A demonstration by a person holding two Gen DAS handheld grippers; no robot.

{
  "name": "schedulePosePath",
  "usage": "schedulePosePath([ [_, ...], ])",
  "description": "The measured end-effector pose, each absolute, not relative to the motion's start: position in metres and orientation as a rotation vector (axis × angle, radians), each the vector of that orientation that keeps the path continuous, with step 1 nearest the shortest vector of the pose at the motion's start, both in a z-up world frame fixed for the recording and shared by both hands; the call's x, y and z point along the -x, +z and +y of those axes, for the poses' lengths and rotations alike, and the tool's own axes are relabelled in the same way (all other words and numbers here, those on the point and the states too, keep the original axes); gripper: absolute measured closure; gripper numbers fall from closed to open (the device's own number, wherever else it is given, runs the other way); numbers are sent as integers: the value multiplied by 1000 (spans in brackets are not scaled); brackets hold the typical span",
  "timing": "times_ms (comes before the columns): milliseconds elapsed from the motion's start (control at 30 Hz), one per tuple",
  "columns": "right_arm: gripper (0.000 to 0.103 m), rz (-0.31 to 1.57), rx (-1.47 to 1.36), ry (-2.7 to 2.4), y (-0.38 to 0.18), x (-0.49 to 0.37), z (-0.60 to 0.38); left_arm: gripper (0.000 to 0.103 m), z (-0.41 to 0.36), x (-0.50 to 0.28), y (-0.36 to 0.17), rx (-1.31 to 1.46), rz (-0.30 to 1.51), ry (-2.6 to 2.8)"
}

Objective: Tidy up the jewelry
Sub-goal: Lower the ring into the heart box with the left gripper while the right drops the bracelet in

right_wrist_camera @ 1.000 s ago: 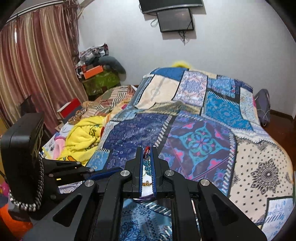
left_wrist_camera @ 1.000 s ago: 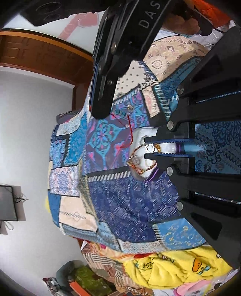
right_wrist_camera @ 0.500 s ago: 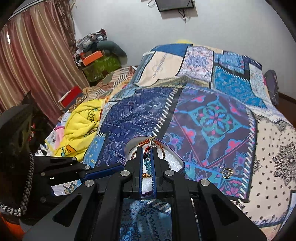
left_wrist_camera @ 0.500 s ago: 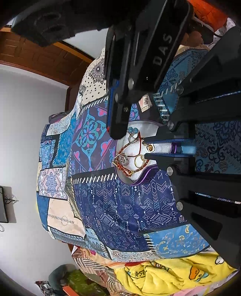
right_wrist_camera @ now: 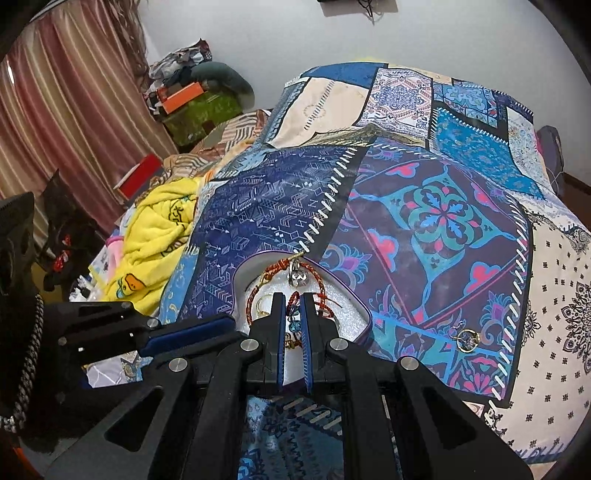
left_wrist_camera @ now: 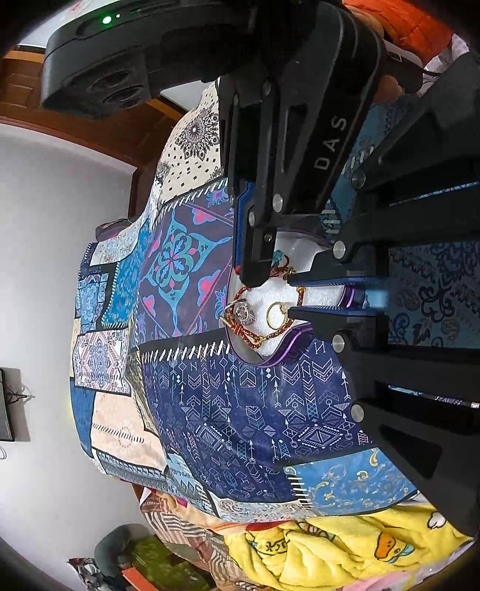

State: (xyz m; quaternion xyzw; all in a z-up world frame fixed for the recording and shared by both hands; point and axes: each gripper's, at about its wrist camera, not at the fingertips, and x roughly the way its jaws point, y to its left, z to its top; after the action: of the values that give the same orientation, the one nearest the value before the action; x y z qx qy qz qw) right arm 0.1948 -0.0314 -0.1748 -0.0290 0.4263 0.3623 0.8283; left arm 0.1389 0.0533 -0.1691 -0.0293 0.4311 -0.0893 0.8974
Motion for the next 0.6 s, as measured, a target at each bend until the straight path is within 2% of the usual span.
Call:
schedulePosePath([
  [100,92,931,36,768,-174,-198,-34,95,53,-138,-169,56,895,-182],
  [200,76,922,24,750,-170,-198,-39,90,52,-137,-167,52,892,-177],
  [267,63,911,24,741,-166,-196,-41,80,53,-135,-164,50,886,-169],
  [300,61,903,17,737,-163,-195,-44,71,53,-134,-163,51,882,-164],
  [333,60,899,11,737,-162,-195,-45,66,53,-133,-162,53,875,-160],
  [467,60,886,-12,726,-153,-194,-54,63,55,-130,-154,58,860,-144],
  [533,60,878,-17,715,-150,-194,-59,52,56,-128,-150,55,849,-125],
  [600,60,864,-18,699,-146,-192,-65,49,57,-126,-144,52,832,-112],
])
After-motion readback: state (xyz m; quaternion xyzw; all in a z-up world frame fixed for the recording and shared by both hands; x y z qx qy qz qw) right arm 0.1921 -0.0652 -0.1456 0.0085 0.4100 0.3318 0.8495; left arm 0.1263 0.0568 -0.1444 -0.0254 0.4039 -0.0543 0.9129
